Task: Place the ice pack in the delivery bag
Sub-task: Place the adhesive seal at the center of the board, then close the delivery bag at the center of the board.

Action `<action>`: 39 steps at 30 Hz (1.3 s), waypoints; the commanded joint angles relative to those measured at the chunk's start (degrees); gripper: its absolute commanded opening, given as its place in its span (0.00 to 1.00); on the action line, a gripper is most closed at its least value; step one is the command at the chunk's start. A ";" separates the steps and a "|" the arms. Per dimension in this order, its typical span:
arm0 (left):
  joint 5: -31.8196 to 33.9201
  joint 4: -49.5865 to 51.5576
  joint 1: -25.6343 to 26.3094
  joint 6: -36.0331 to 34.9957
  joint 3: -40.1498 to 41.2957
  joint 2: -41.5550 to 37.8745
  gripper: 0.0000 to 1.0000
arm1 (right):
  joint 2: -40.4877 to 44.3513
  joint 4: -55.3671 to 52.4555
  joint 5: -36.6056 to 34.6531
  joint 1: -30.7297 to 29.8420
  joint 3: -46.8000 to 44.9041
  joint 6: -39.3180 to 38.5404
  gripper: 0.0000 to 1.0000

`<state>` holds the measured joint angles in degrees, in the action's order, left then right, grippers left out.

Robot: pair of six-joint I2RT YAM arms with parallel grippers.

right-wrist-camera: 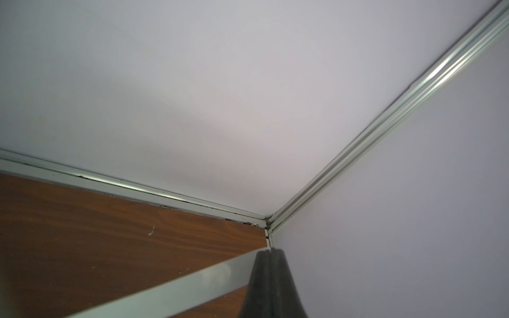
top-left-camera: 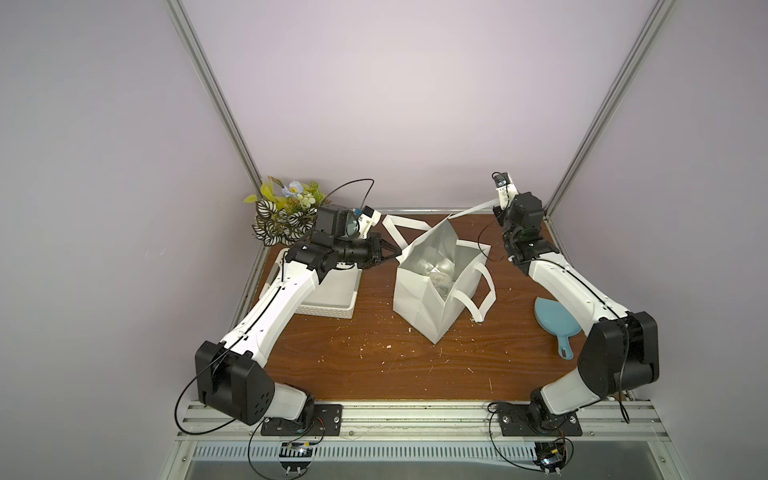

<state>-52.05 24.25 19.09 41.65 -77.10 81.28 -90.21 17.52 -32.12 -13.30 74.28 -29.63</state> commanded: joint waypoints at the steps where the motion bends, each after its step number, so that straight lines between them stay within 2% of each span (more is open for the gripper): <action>1: -0.33 0.55 -0.54 -1.57 -1.92 0.63 0.00 | -1.37 -0.93 -2.17 2.60 2.02 5.87 0.00; 10: -0.33 1.19 -0.64 -2.71 -2.73 1.06 0.00 | -4.18 -2.52 -1.88 6.92 -3.02 11.49 0.00; 11: -0.17 1.41 -0.72 -3.04 -2.81 1.21 0.00 | -4.02 -3.51 -1.09 6.94 -3.38 12.56 0.05; 12: -0.18 1.57 -0.71 -3.23 -2.93 1.32 0.00 | -3.92 -4.63 -0.51 6.94 -3.51 13.92 0.22; 13: -0.15 1.75 -0.80 -3.56 -3.18 1.50 0.04 | -3.78 -6.34 -0.13 6.92 -3.53 15.75 0.39; 14: -0.13 1.84 -0.90 -3.83 -3.27 1.47 0.11 | -3.33 -7.86 0.50 6.95 -3.60 17.38 0.51; 15: -0.01 1.85 -1.05 -4.09 -3.45 1.44 0.21 | -2.81 -9.25 1.24 6.95 -3.82 18.88 0.58; 16: 0.10 1.85 -1.23 -4.35 -3.66 1.34 0.32 | -1.79 -10.38 2.14 6.90 -4.19 20.47 0.62; 18: 0.49 2.09 -1.78 -5.09 -4.34 1.16 0.37 | 1.34 -11.22 4.38 6.86 -6.12 22.89 0.67; 20: 1.50 2.20 -2.51 -5.71 -5.21 0.84 0.47 | 5.60 -11.26 7.65 6.85 -8.35 25.06 0.72; 24: 4.96 2.38 -4.11 -7.86 -6.61 -0.34 0.57 | 13.31 -13.29 15.33 6.71 -10.50 28.89 0.77; 26: 9.42 3.00 -4.84 -10.36 -6.51 -1.69 0.62 | 17.51 -14.46 19.20 6.41 -11.61 30.54 0.79; 28: 13.47 2.93 -5.42 -12.88 -5.05 -3.52 0.64 | 21.58 -15.16 23.65 5.91 -13.02 31.59 0.86; 30: 17.21 1.99 -5.67 -16.00 -2.38 -5.56 0.66 | 25.61 -15.73 27.05 4.79 -14.56 32.36 0.85; 34: 22.77 -6.19 -5.88 -19.46 9.22 -12.61 0.70 | 31.76 -18.83 35.59 1.72 -17.27 33.25 0.84; 37: 22.59 -17.04 -5.91 -18.71 20.20 -18.66 0.74 | 36.19 -20.55 41.45 -1.32 -20.51 32.86 0.80; 39: 20.64 -23.79 -5.89 -17.91 26.60 -21.68 0.73 | 38.92 -21.89 42.92 -4.17 -22.88 32.88 0.74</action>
<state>-32.16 12.27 13.80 25.04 -56.01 62.13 -53.98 -1.19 3.77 -14.87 53.41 2.26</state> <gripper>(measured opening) 0.735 0.761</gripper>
